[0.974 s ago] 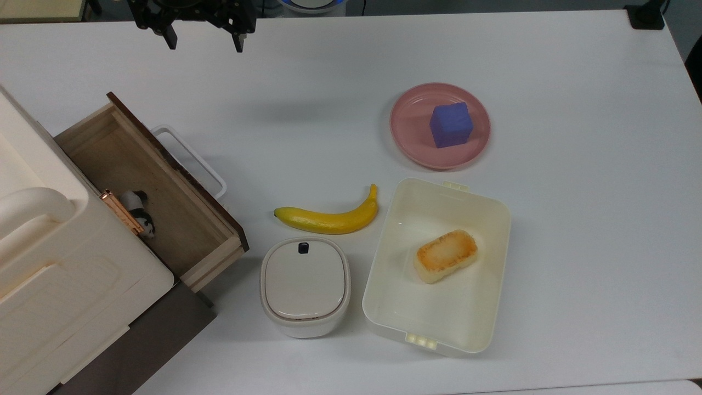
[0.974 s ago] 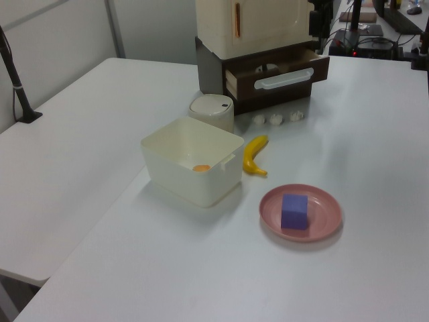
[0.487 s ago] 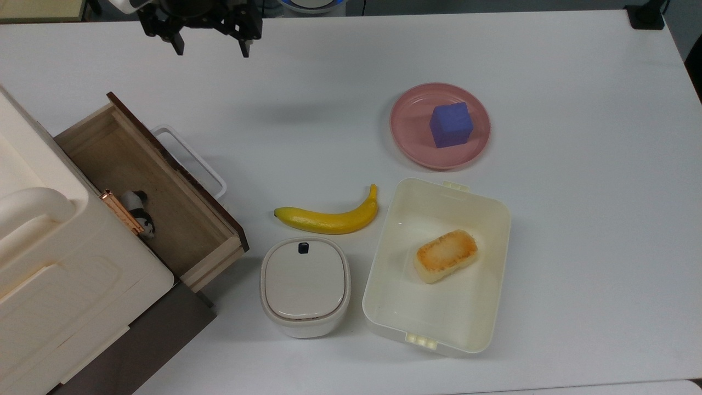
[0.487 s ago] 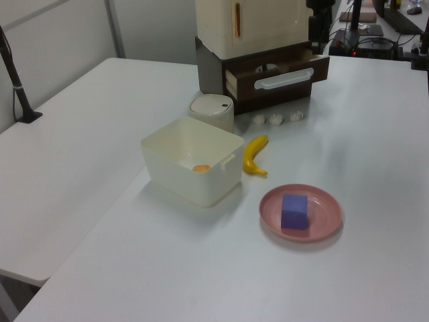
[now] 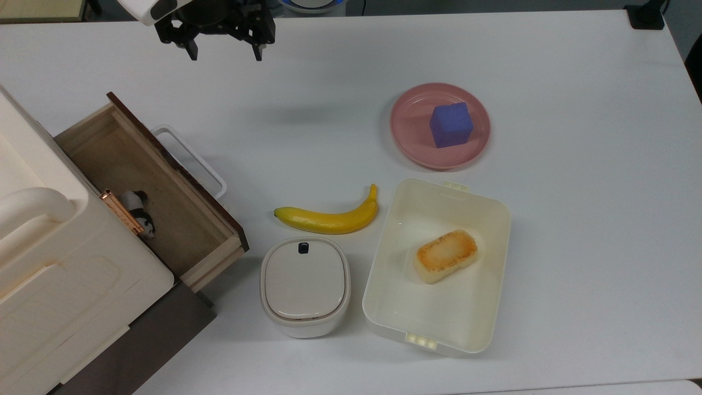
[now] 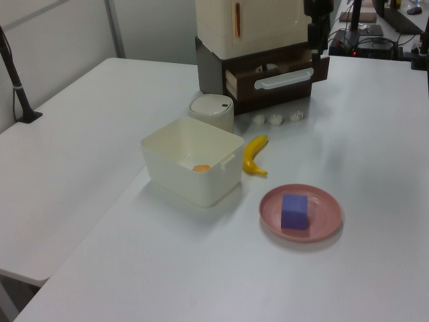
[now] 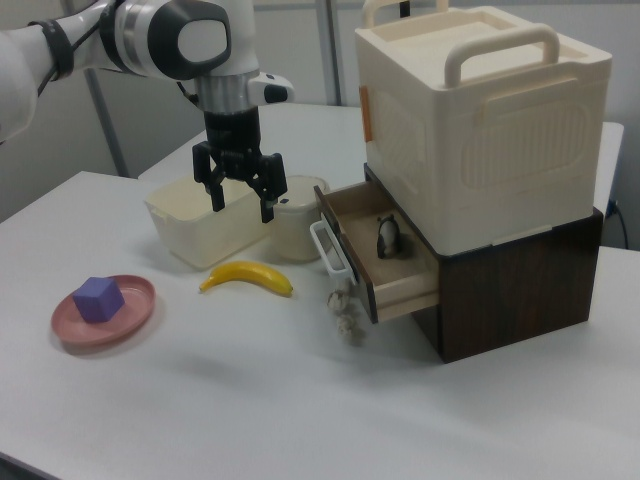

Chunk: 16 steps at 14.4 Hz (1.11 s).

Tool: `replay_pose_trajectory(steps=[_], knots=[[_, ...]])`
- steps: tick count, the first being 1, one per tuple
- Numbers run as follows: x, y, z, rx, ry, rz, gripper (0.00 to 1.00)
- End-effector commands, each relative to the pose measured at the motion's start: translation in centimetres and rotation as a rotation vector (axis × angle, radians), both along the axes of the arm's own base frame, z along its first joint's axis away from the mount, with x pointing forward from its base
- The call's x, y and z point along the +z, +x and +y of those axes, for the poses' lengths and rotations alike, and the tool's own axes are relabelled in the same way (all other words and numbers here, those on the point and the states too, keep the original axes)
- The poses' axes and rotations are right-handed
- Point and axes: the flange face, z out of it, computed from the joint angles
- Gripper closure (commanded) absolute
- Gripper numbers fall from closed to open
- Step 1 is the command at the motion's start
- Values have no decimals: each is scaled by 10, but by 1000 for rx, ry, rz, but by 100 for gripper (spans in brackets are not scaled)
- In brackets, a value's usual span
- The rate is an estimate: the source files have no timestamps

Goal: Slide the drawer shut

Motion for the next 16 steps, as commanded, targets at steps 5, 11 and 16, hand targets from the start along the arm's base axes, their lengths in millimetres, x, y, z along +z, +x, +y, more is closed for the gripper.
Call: replay_pose_trajectory(steps=[5, 11, 16], knots=[[1, -6, 4, 1, 14, 7, 1], [-12, -6, 16, 6, 19, 25, 35], [-62, 3, 19, -442, -26, -29, 79]])
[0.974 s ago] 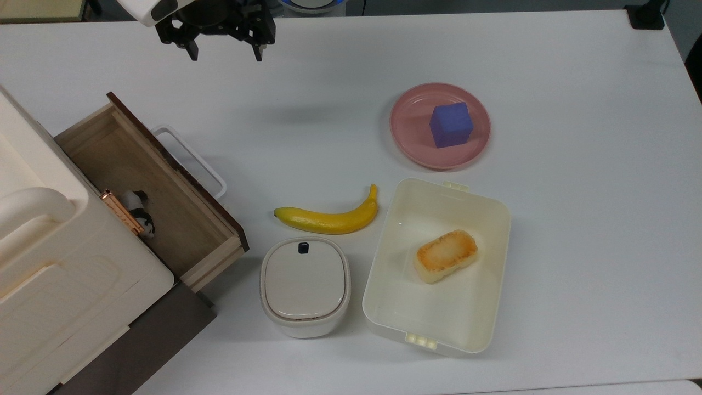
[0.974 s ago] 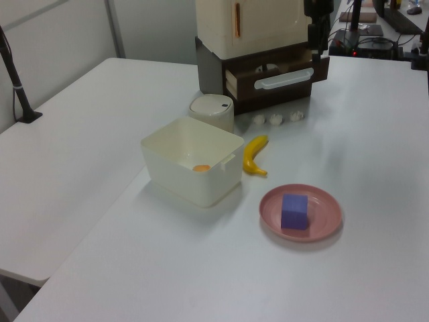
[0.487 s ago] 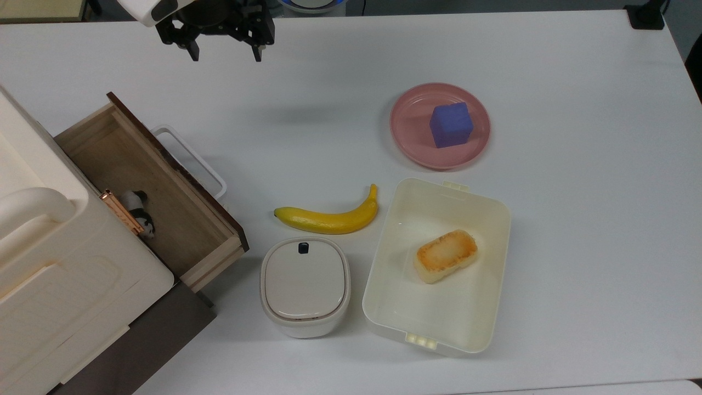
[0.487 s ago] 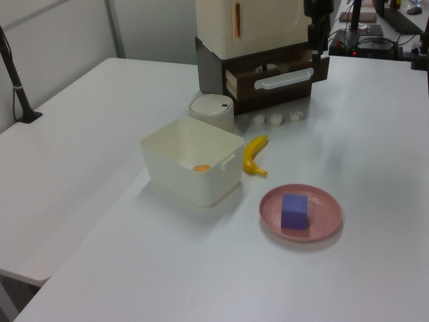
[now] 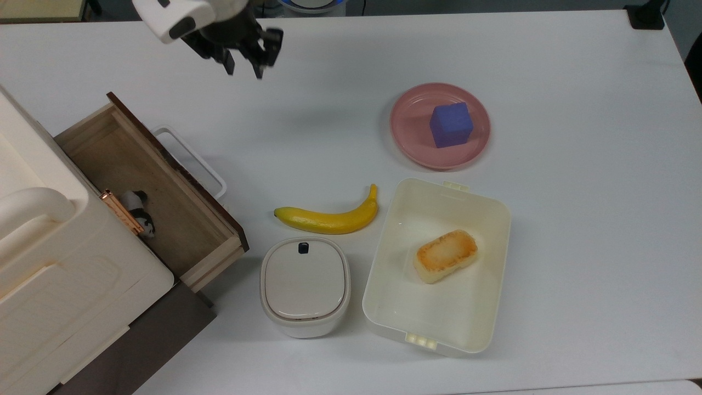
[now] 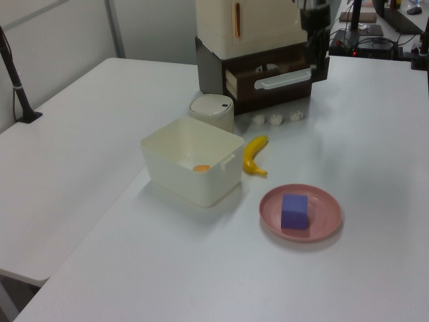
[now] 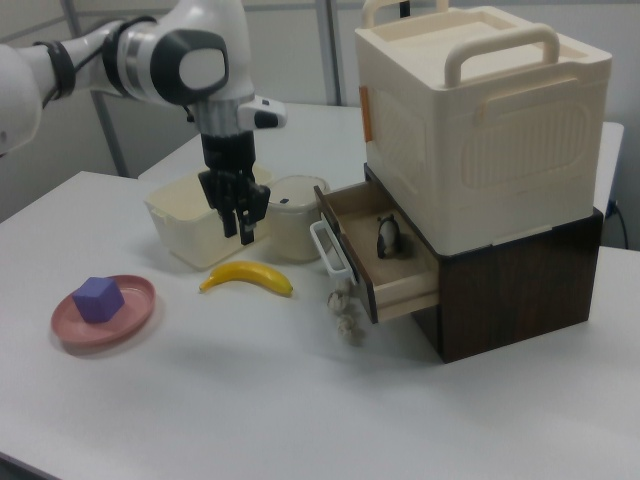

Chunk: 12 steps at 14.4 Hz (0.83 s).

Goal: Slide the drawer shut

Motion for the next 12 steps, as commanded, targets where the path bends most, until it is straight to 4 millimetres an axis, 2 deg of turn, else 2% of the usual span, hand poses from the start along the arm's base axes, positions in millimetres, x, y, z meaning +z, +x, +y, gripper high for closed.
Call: replay_pose_trajectory(steps=[1, 3, 5, 8, 9, 12], knots=[[-37, -1, -4, -317, -17, -52, 82], [-58, 2, -9, -456, -36, -99, 87], [-59, 8, -19, -547, -43, -156, 87], [-69, 20, -33, -586, -77, -209, 91], [-73, 26, -42, -607, -92, -249, 91], [-99, 56, -47, -606, -161, -268, 91]])
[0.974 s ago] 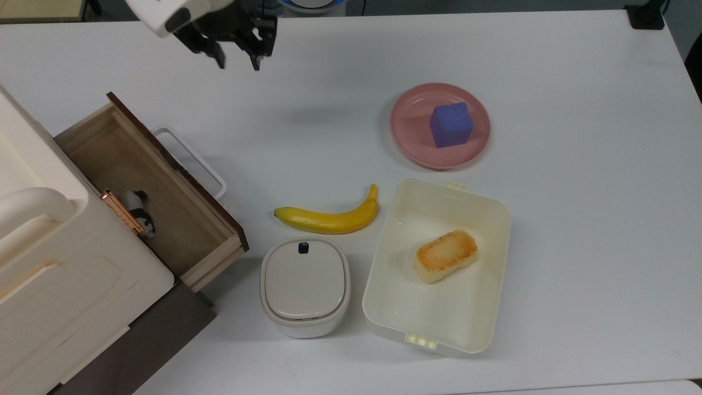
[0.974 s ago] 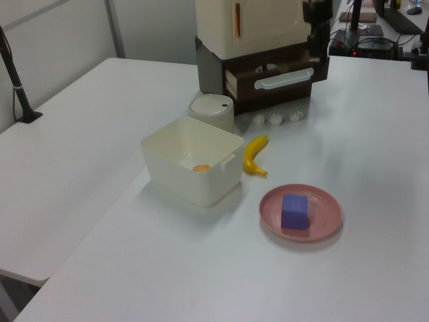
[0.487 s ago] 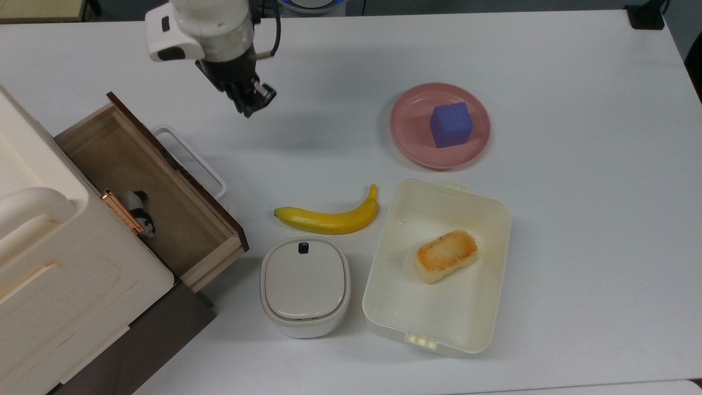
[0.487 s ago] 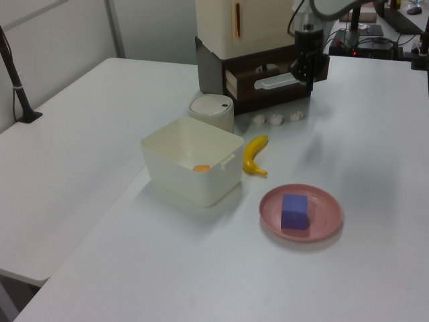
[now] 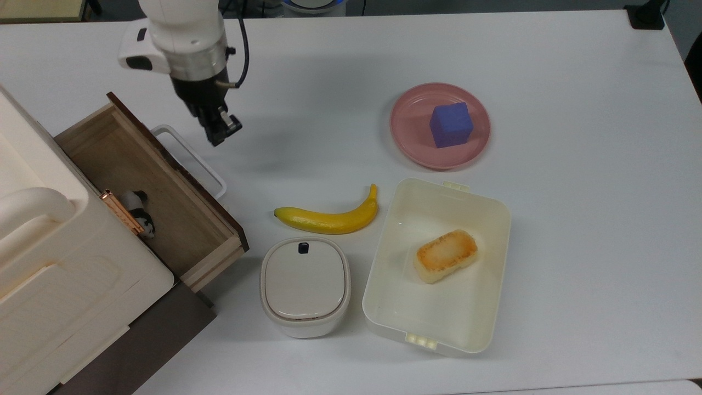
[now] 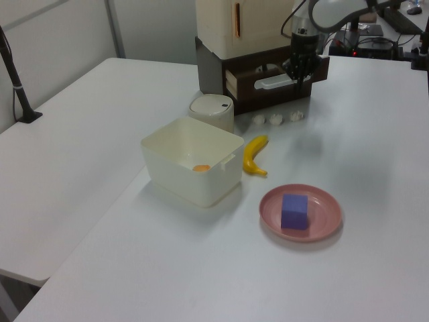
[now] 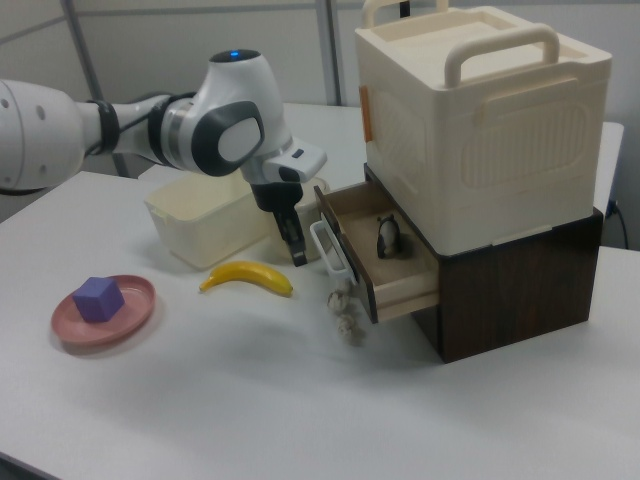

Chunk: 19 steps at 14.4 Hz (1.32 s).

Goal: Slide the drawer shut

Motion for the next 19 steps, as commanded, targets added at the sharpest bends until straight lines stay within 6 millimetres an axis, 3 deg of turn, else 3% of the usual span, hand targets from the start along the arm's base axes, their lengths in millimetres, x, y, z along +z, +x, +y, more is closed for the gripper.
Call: replay_pose_trajectory(steps=[1, 8, 10, 14, 19], knots=[[-27, 32, -8, -59, -81, -12, 92], [-23, 76, -80, -190, -189, -173, 92], [-19, 79, -89, -188, -208, -219, 92], [-6, 75, -86, -119, -221, -214, 89], [22, 30, -26, 236, -128, -55, 77]])
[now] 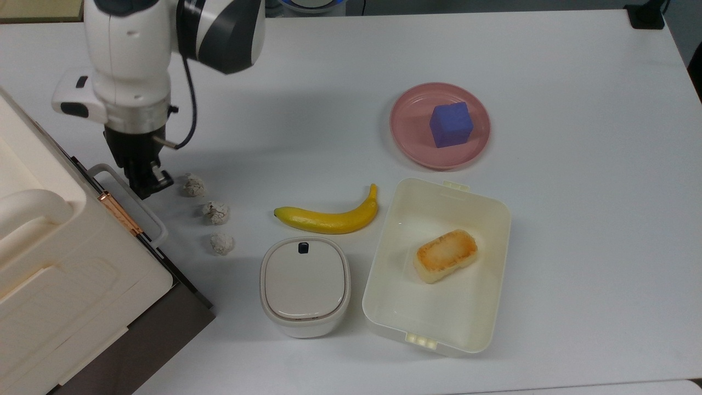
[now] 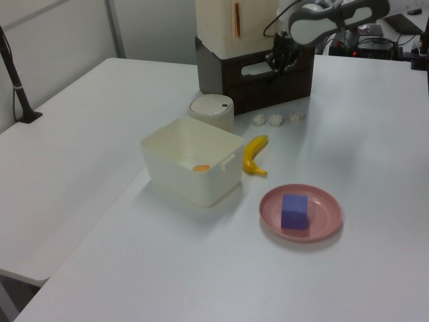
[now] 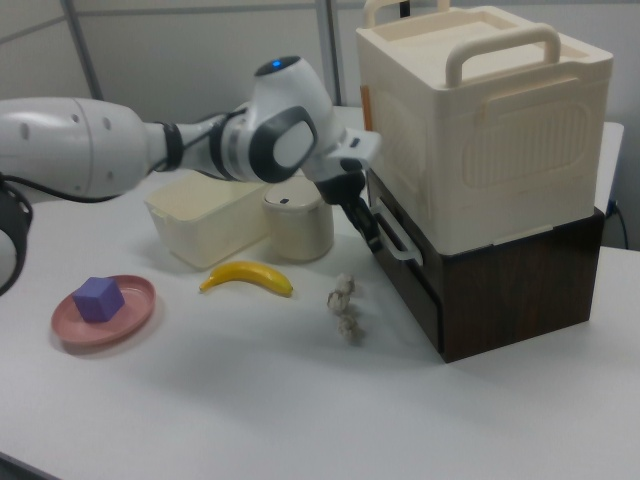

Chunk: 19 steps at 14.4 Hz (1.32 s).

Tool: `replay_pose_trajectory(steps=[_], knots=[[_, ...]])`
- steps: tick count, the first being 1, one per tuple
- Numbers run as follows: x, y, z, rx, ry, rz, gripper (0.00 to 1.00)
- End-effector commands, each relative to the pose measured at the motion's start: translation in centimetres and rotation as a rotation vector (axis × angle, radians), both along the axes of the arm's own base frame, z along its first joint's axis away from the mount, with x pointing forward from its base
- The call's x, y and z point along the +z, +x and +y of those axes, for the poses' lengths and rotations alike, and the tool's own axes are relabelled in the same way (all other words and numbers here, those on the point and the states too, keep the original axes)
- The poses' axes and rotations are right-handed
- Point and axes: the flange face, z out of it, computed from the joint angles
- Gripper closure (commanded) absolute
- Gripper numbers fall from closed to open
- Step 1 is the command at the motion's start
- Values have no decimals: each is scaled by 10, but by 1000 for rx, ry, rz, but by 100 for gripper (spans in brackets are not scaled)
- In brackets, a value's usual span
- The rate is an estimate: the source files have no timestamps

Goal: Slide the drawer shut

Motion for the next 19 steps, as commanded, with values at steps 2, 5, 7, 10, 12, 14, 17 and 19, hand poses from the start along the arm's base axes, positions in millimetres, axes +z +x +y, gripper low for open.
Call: replay_pose_trajectory(steps=[2, 5, 7, 10, 12, 14, 17, 19], knots=[[46, -44, 61, 277, 79, 149, 68], [76, -64, 103, 476, 97, 232, 42], [95, -80, 139, 607, 120, 286, 19], [110, -97, 152, 705, 117, 287, 0], [119, -102, 151, 745, 111, 283, 0], [122, -104, 151, 749, 112, 288, 0], [122, -109, 150, 744, 125, 313, 0], [126, -111, 149, 744, 125, 310, 0]])
